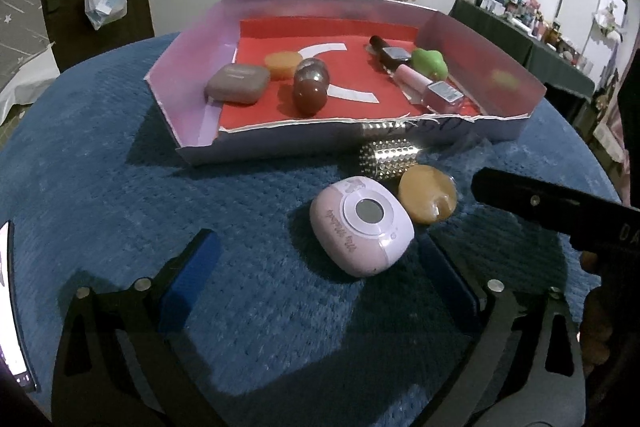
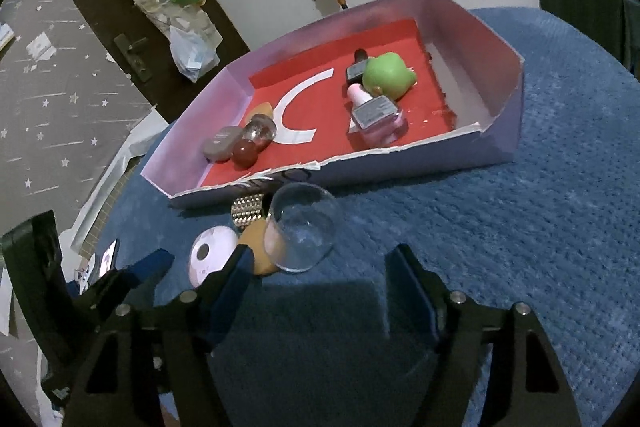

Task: Organize rigid objects
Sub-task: 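Move left gripper to the pink round compact while right gripper approaches the clear plastic cup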

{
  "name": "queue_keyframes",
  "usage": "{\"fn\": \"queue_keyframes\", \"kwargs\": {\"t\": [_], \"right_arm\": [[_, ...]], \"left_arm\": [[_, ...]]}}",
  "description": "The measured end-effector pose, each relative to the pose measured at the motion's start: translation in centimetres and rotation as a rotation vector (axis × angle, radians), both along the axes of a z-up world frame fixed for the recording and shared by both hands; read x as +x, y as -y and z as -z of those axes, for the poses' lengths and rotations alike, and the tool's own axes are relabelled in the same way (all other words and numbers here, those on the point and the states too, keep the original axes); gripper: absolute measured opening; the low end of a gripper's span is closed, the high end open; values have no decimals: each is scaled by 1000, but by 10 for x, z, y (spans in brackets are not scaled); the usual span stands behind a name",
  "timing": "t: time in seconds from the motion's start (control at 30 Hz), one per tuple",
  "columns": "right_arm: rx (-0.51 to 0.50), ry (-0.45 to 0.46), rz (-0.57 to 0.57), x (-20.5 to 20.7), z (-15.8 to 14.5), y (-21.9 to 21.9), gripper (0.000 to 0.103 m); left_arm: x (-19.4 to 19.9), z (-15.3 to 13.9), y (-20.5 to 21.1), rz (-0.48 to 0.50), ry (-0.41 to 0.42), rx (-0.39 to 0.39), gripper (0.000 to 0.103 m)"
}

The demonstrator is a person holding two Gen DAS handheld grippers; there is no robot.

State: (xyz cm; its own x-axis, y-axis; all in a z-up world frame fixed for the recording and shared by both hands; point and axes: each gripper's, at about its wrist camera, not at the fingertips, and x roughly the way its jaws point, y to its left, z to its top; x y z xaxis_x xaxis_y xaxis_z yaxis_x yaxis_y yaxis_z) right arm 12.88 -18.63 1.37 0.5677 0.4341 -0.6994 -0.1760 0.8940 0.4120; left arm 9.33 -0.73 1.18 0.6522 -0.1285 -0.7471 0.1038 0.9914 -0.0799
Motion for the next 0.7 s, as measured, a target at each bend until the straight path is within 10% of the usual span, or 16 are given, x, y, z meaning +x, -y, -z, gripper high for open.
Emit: {"fn": "queue_keyframes", "kwargs": {"t": [0.7], "right_arm": [[11,-8,-24,22,2,-16,47]], "left_arm": [[9,1,21,64,-13,66,65]]}}
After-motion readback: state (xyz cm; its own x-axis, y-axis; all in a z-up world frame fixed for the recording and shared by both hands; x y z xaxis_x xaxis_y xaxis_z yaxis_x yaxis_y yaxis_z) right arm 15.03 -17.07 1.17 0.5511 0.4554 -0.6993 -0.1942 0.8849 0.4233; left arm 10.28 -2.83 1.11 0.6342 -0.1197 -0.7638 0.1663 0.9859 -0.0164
